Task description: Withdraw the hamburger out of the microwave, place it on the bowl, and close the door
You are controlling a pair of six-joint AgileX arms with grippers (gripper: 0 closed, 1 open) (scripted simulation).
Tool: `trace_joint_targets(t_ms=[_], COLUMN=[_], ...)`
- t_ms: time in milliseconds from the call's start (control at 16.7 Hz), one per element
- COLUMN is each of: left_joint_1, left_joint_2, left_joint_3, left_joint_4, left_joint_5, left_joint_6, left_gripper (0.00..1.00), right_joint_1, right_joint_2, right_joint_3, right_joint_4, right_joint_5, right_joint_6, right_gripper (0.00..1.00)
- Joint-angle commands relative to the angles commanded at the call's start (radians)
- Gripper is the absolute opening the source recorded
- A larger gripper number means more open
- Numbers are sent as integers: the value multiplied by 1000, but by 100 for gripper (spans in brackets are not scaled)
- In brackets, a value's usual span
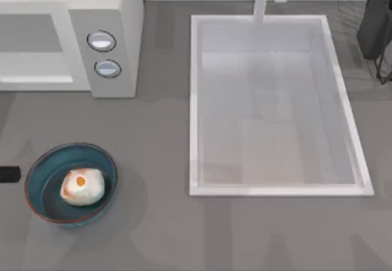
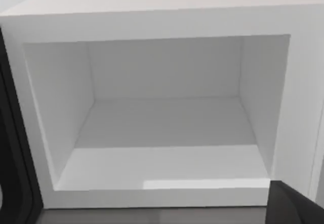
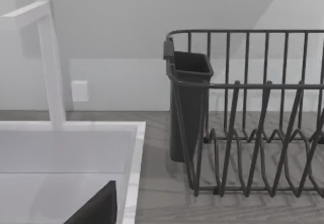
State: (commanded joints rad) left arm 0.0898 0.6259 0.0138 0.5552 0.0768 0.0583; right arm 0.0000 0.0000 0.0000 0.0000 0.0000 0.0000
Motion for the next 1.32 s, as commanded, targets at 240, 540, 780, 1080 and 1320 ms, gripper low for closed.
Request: trace_joint_targets(t_ms=[240,540,780,1080,1320], left_joint_1=[189,478,703,899,960], left_joint_2=[189,509,777,1036,1134], left_joint_3=[228,659,1001,1297,1381], left_joint_4=[-194,-551,-861,-1181,-1314], left_joint_5=[129,326,463,564,595], left_joint_6=[125,362,569,776,863], left_gripper=[0,0,0,0,0], right_joint_1=[0,0,0,0,0], right_joint_2=[0,0,0,0,0], right_joint_3=[0,0,0,0,0], right_joint_4=[0,0,0,0,0], right_joint_5=[0,0,0,0,0], right_joint_6=[0,0,0,0,0], right_gripper=[100,100,100,100,100])
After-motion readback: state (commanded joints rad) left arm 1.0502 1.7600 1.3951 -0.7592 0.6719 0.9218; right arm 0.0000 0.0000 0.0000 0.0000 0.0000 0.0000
